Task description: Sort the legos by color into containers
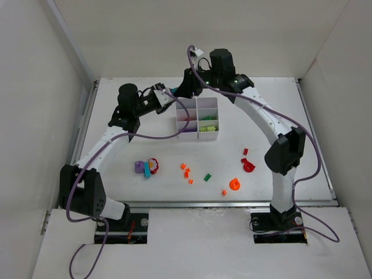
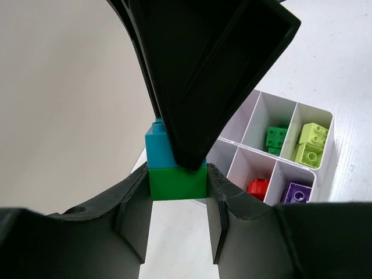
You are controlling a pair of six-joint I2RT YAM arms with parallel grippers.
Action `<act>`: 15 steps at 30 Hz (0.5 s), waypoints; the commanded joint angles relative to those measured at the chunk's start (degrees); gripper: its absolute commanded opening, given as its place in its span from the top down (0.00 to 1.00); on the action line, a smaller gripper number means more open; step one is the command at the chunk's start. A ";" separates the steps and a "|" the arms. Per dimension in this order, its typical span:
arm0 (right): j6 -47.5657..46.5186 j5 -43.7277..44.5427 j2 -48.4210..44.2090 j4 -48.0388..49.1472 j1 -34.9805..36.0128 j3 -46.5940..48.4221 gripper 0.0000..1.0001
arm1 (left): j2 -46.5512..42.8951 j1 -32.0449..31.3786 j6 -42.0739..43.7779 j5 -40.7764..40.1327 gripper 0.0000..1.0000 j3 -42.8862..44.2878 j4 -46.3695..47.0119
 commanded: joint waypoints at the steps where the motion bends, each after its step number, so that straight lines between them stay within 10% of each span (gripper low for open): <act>1: 0.42 -4.57 -0.35 3.65 -0.50 1.86 1.00 | -1.87 -0.38 -1.07 0.29 1.00 0.69 2.30; 15: 3.33 10.80 -9.31 1.99 -10.88 -10.89 1.00 | 1.38 4.98 -2.47 -8.50 1.00 -4.41 -13.26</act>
